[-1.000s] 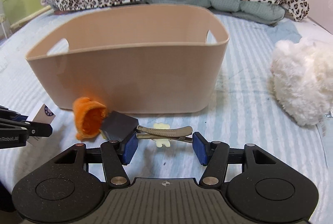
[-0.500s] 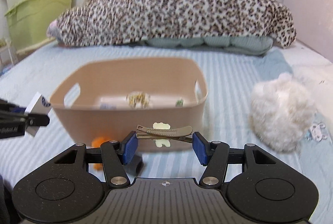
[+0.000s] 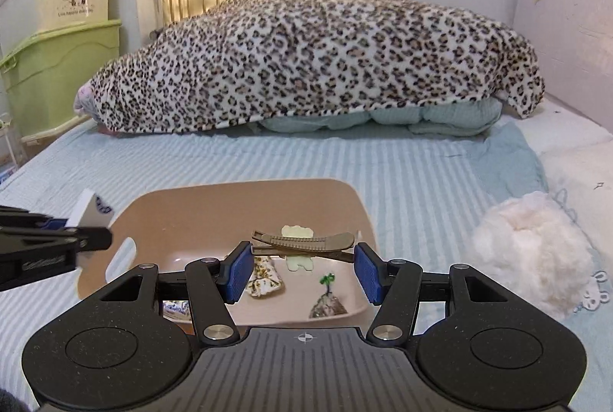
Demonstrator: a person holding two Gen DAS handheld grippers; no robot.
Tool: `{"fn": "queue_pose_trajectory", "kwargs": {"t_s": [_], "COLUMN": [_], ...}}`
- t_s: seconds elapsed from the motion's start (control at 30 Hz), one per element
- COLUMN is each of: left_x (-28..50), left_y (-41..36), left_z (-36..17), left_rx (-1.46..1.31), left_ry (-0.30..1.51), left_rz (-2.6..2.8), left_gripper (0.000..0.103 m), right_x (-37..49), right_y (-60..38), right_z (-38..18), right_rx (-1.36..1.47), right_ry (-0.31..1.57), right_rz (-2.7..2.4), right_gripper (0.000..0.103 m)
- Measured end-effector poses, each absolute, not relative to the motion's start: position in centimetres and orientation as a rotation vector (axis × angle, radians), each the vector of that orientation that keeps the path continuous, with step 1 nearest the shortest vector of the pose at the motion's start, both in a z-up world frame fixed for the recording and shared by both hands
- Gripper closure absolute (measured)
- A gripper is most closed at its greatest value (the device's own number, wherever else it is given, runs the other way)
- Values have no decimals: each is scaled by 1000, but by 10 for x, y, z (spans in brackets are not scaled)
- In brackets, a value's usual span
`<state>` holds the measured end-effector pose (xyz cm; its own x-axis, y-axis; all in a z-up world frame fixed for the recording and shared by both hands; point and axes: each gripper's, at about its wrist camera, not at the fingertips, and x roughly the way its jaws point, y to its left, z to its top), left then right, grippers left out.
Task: Organize objects
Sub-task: 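Lift both items into the basket and open both tools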
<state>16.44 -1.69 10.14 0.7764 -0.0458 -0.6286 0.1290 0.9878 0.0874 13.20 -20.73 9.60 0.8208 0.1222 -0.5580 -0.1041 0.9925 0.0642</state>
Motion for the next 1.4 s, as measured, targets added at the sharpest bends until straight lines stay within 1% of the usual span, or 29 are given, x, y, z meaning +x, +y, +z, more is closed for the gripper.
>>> {"fn": "queue_pose_trajectory", "kwargs": {"t_s": [0.13,0.4,0.47,0.63,0.67,0.73,0.77,0.8,0.83,0.9,0.97,1.03,1.1,1.27,1.4], "left_x": [191,227,227,225,223,219,215,212,208,200,191,182,171,144,126], "left_y": [-18,-14,-15,-15,-15,-14,-14,-13,-12,-9,-6,-4,-3,-1,-1], "left_z": [83,34,27,26,29,35,40,44,49,60,69,77,82,86,80], "left_rx": [146,171,191,164,165,157,156,156,153,145,133,129,136,150,161], "left_ry": [724,886,894,898,892,871,863,849,828,807,796,789,785,795,821], "left_rz": [-53,-28,-22,-40,-41,-51,-38,-22,-14,-9,-14,-25,-37,-60,-87], "left_gripper": [87,87,87,85,75,64,46,32,29,29,28,25,23,22,22], "right_x": [152,190,194,191,190,186,184,182,178,171,162,151,140,115,101], "right_y": [-196,-187,-184,-180,-181,-184,-186,-188,-190,-192,-194,-196,-197,-204,-211], "right_z": [81,43,34,30,32,38,42,46,51,60,68,75,78,76,64], "right_rx": [-6,-37,-51,-108,-105,-96,-90,-80,-68,-51,-40,-41,-48,-69,-64], "right_ry": [622,739,775,779,779,765,760,756,750,740,726,718,717,735,780], "right_rz": [117,100,100,102,98,92,92,93,94,96,99,99,101,99,99], "right_gripper": [49,49,49,49,42,40,38,34,33,27,25,22,16,13,13]}}
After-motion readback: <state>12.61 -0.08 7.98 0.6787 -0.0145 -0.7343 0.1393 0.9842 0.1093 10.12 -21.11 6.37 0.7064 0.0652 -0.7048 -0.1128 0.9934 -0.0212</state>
